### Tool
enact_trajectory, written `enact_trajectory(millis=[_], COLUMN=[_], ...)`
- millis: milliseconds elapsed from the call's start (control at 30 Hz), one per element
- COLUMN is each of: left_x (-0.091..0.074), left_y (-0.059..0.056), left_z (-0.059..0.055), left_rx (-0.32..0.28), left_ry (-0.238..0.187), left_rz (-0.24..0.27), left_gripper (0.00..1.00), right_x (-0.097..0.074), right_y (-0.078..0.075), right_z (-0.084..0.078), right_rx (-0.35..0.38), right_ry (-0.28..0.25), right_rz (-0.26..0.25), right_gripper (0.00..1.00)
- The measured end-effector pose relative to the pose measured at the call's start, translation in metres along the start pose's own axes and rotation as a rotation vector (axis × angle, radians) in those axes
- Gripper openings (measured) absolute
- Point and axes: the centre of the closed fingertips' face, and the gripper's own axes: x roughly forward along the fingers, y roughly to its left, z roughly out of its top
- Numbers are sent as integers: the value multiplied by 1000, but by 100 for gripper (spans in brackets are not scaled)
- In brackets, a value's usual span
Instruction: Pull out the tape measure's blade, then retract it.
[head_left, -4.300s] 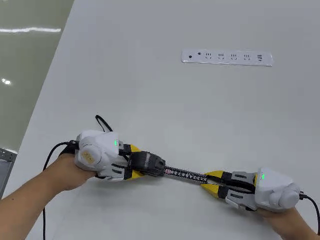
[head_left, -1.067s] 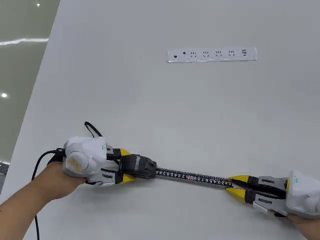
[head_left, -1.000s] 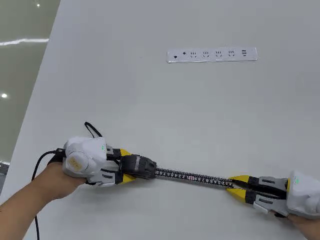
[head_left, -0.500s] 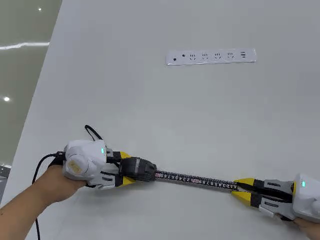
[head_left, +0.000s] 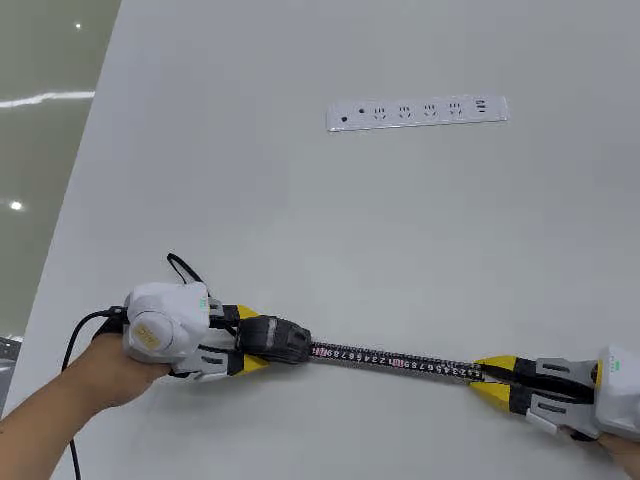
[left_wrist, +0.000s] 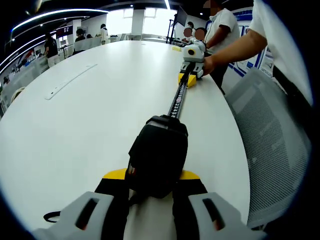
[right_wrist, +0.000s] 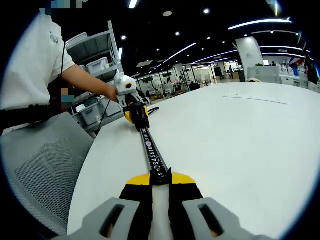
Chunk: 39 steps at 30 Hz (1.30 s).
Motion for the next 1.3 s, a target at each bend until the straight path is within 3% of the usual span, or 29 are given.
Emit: enact_trajectory(millis=[400, 1300], left_x=[0, 0], left_y=[0, 0], left_z=[-1, 0], left_rx=[0, -1], left_ry=[5, 7], left_rz=[2, 3], left_gripper=[29, 29], right_x=[-3, -26], right_y=[0, -3], right_z=[-1, 0], right_rx=[2, 20], right_ry=[-4, -20], right_rz=[1, -29], right_gripper=[8, 8])
